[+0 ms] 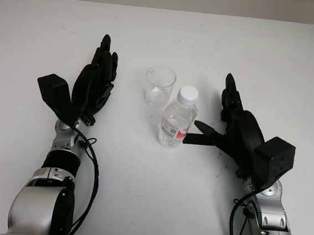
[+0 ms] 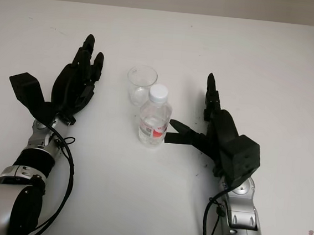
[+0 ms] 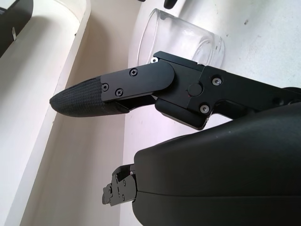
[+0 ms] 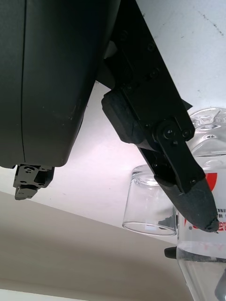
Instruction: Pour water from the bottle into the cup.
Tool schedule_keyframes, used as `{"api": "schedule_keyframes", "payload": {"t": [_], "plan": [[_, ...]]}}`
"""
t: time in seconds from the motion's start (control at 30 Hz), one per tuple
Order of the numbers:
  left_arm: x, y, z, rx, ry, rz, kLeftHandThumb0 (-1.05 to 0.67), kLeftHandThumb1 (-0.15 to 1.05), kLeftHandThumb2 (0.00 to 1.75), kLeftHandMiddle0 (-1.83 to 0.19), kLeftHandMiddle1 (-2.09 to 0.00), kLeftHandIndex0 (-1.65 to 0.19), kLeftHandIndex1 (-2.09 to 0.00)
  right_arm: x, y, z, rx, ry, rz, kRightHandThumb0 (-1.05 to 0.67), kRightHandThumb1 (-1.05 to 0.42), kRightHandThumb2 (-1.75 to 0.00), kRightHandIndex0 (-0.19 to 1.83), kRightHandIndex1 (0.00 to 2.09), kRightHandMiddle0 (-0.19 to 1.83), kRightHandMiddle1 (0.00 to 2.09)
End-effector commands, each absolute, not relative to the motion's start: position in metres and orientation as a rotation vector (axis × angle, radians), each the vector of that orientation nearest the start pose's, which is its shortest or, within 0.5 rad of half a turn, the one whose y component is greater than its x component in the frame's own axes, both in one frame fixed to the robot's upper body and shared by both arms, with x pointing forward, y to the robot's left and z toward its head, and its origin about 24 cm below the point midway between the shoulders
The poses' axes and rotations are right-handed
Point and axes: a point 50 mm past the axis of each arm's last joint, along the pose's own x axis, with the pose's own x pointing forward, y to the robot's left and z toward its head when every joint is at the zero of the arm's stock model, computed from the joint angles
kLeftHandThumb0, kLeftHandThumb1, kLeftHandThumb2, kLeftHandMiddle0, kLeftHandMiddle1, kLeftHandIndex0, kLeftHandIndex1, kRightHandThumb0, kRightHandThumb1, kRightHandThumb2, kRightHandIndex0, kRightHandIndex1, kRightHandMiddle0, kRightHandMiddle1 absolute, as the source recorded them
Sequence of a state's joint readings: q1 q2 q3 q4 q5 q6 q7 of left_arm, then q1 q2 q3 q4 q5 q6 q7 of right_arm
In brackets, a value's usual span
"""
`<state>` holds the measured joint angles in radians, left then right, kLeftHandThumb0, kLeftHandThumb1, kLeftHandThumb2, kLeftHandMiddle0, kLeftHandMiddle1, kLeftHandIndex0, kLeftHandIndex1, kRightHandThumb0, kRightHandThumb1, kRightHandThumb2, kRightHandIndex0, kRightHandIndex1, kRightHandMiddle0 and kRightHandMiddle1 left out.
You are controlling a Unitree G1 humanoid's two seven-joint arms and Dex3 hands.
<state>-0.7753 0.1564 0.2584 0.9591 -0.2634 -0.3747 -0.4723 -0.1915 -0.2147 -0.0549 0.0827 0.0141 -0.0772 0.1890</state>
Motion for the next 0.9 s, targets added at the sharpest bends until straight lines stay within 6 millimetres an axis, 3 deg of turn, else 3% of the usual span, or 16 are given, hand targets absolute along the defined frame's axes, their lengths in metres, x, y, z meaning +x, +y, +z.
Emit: {"api": "schedule_keyframes", "payload": {"t": [0.0,0.33,0.57,0.73,0.87], "plan": [[0.375,0.176,0.106,-0.17,-0.256,-0.289,-0.85,1.05,0.62,0.19,0.0,0.19,0.0,0.285,-0.184,0.086,-0.223,-0.178,0.164,-0.99,-0.91,-0.06,-0.19,0.0,-0.19,0.0],[0.374,0.177,0.103,-0.164,-0.246,-0.268,-0.85,1.05,0.61,0.19,0.0,0.19,0.0,0.283,-0.179,0.082,-0.154,-0.145,0.198,-0.94,-0.89,-0.05,-0.19,0.0,-0.19,0.0],[0.374,0.176,0.103,-0.153,-0.245,-0.278,-0.85,1.05,0.62,0.19,0.0,0.19,0.0,0.276,-0.179,0.091,-0.115,-0.18,0.258,-0.87,-0.86,-0.05,-0.18,0.01,-0.17,0.01],[0.374,0.174,0.104,-0.155,-0.247,-0.293,-0.84,1.05,0.64,0.19,0.0,0.19,0.0,0.268,-0.182,0.101,-0.137,-0.22,0.337,-0.91,-0.85,-0.05,0.03,0.11,0.01,0.1],[0.374,0.174,0.103,-0.158,-0.241,-0.283,-0.85,1.05,0.63,0.19,0.0,0.19,0.0,0.262,-0.183,0.107,-0.147,-0.226,0.391,-0.91,-0.85,-0.05,0.06,0.12,0.03,0.11]]}}
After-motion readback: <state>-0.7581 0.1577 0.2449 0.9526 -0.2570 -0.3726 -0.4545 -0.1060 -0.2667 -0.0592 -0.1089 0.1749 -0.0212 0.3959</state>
